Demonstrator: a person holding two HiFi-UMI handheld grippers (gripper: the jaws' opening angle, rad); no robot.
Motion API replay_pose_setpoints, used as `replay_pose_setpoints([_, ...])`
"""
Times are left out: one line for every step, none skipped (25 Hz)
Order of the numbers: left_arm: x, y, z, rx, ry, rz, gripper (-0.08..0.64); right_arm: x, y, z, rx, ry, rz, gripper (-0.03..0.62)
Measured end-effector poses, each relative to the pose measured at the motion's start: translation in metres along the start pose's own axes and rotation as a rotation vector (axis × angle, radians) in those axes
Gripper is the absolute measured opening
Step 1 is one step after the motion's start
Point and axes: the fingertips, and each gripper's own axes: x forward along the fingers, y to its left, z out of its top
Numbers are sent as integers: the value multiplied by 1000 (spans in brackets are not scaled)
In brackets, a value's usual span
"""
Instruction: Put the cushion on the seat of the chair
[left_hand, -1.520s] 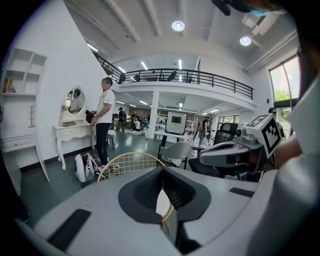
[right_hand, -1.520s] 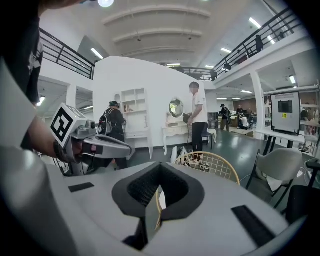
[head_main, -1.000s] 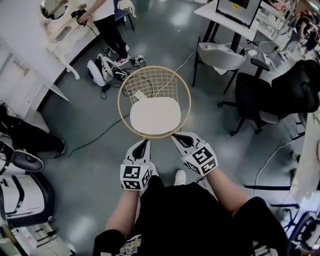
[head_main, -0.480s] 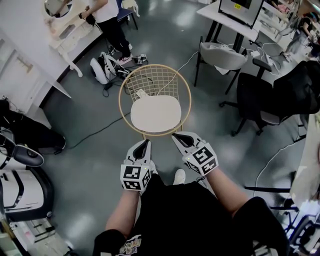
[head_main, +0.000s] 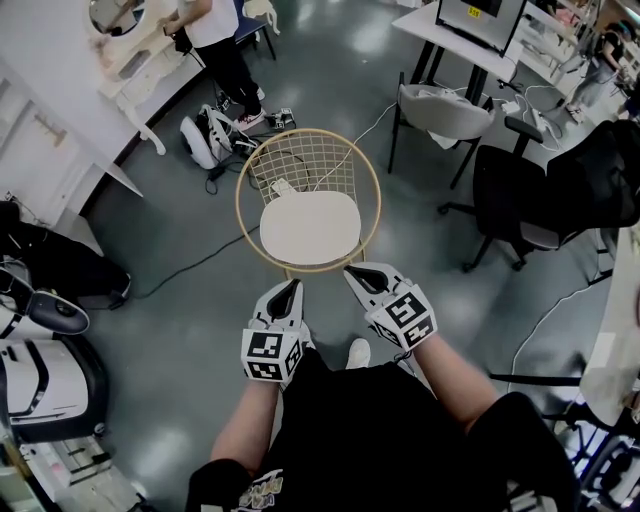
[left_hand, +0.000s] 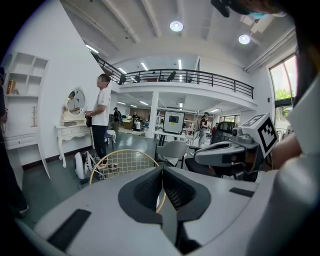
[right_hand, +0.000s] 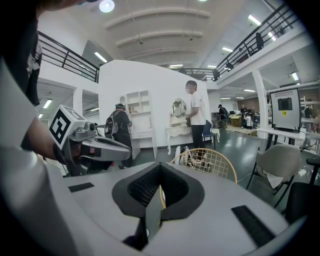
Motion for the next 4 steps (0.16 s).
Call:
replay_pose_setpoints([0, -2, 1, 2, 0, -1, 20, -1, -1, 0, 1, -1, 1, 12])
replay_pose_setpoints([1, -3, 1, 4, 1, -2, 20, -2, -1, 0, 1, -2, 1, 12])
replay_pose_setpoints([1, -5, 2, 6, 1, -3, 20, -4, -2, 1, 2, -3, 1, 12])
replay_pose_setpoints([2, -6, 3, 7, 1, -4, 20, -5, -3, 1, 2, -4, 1, 12])
